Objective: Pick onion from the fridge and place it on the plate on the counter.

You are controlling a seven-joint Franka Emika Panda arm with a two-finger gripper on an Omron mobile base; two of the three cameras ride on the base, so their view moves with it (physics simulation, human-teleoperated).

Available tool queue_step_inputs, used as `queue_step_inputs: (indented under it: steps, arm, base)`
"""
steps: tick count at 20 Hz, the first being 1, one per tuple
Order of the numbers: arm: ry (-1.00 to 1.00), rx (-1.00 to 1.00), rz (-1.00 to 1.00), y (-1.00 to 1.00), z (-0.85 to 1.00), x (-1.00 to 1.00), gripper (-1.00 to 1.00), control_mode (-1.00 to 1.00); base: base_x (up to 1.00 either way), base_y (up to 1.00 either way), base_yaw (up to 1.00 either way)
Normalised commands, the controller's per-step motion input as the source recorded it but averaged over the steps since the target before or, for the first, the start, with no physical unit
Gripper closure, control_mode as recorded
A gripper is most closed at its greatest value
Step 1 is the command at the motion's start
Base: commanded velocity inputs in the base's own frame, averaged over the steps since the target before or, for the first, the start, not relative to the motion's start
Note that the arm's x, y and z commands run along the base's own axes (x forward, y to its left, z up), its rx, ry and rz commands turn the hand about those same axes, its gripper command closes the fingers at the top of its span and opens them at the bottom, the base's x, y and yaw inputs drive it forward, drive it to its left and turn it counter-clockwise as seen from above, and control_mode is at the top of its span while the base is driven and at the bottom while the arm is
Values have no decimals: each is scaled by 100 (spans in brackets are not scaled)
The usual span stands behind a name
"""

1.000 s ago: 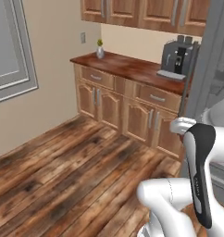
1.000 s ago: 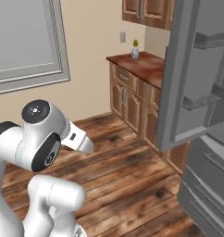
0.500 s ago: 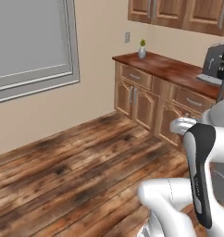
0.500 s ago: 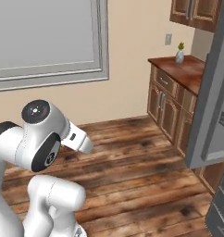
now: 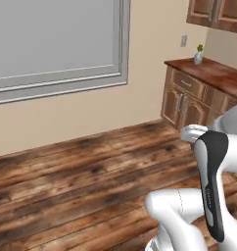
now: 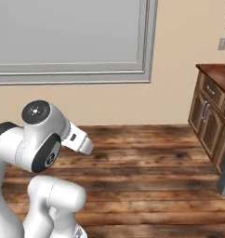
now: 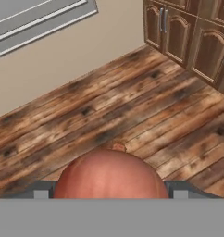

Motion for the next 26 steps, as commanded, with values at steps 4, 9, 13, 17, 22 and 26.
queue_step_inputs:
  steps: [4,9,13,17,22,26]
  arm:
    - [0,0,0,0,0,0,100,100]
    - [0,0,0,0,0,0,100,100]
    - [0,0,0,0,0,0,100,100]
    - [0,0,0,0,0,0,100,100]
    - [0,0,0,0,0,0,100,100]
    - [0,0,0,0,0,0,100,100]
  base:
    - [-26,0,45]
    - [-27,0,44]
    - [-27,0,44]
    - [-25,0,44]
    - [-21,0,45]
    - [-18,0,45]
